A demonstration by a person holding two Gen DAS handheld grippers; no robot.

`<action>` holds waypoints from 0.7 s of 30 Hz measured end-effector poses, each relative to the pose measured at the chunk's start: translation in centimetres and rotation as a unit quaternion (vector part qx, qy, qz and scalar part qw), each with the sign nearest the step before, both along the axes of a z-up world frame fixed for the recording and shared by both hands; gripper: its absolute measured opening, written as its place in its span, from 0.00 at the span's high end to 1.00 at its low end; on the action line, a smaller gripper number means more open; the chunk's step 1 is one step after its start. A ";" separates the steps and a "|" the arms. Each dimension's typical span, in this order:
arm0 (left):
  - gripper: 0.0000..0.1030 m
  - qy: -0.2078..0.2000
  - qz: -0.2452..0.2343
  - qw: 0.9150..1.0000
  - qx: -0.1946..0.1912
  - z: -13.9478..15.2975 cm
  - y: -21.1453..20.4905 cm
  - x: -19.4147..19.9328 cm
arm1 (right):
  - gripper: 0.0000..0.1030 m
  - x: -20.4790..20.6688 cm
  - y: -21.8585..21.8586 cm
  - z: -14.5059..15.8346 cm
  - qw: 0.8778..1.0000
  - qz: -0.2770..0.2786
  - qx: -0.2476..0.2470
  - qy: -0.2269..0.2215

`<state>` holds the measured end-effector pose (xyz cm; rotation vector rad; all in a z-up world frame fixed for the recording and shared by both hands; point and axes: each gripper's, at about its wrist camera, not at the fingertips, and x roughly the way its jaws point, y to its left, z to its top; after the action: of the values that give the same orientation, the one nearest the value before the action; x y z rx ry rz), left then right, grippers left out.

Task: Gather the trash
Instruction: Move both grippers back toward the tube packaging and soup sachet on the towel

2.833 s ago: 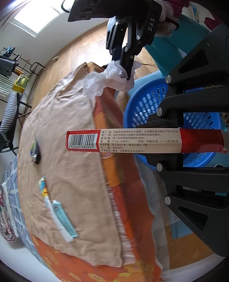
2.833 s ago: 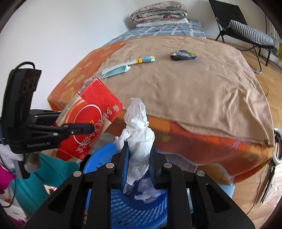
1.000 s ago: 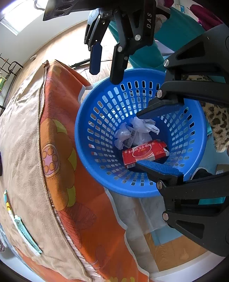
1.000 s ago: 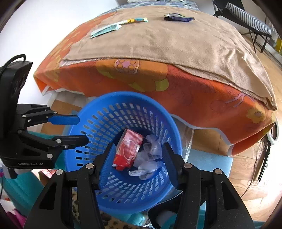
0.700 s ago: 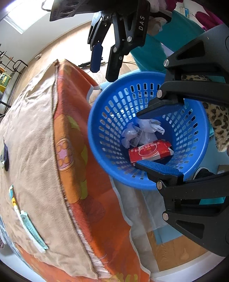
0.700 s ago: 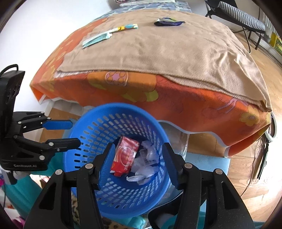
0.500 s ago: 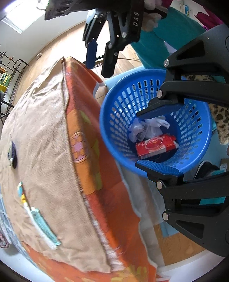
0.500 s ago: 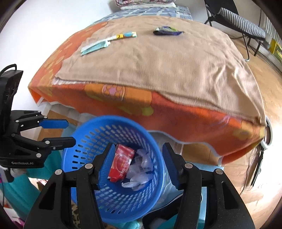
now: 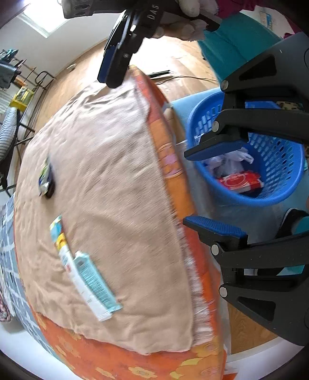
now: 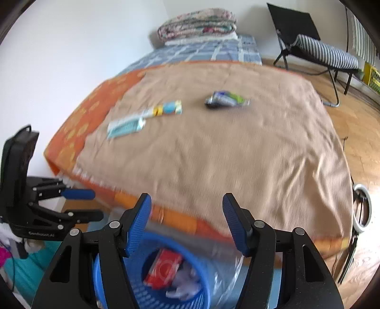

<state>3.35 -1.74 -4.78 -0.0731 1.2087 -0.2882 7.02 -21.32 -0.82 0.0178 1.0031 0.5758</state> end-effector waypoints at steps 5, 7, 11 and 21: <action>0.52 -0.008 0.017 1.000 -0.006 0.6 2.1 3.5 | 0.40 4.1 -0.2 0.2 0.999 -0.016 0.029 0.005; 0.52 -0.015 0.028 0.999 -0.001 0.8 3.0 5.3 | 0.40 5.9 -0.1 0.0 0.999 -0.017 0.038 0.013; 0.52 -0.031 0.039 0.999 0.009 1.2 4.4 8.6 | 0.40 9.2 0.0 -0.5 0.998 -0.018 0.049 0.033; 0.52 -0.025 0.038 0.998 0.030 -0.2 5.1 14.7 | 0.40 17.9 0.5 -1.9 0.996 -0.037 0.067 0.051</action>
<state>18.09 3.41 -4.96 -0.0590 1.1612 -0.1848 24.91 -20.77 -2.77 0.2036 1.0568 0.5773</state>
